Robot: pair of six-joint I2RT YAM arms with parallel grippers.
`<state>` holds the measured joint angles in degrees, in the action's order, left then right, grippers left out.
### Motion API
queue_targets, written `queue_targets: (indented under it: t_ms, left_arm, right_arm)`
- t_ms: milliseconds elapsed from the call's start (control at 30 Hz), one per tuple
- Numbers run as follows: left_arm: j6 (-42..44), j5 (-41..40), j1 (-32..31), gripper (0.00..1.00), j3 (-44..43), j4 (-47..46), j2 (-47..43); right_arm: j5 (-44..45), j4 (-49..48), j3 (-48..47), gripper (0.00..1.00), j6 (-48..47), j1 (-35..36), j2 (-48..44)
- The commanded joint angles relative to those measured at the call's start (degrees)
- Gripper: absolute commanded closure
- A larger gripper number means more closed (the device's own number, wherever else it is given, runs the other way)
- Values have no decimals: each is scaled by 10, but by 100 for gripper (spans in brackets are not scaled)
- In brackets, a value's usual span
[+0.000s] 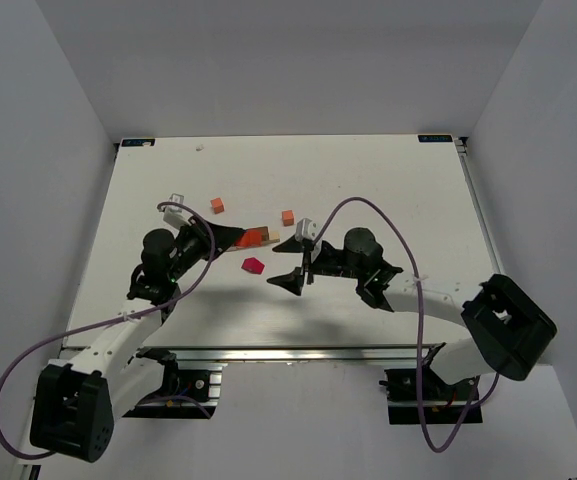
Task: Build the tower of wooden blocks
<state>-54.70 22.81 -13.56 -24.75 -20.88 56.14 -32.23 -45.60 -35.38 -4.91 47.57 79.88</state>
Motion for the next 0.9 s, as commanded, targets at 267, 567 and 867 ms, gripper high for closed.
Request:
queue_targets:
  t_ms: [267, 567, 867]
  left_arm:
    - [-38, 32, -9, 100, 4, -29, -61]
    - [-34, 45, -9, 100, 7, -32, -68]
    - [-39, 55, -9, 100, 9, -43, -74]
  right_arm:
    - [17, -197, -94, 25, 19, 18, 83]
    - [10, -143, -134, 33, -9, 19, 92]
    - [-14, -85, -157, 78, -33, 19, 93]
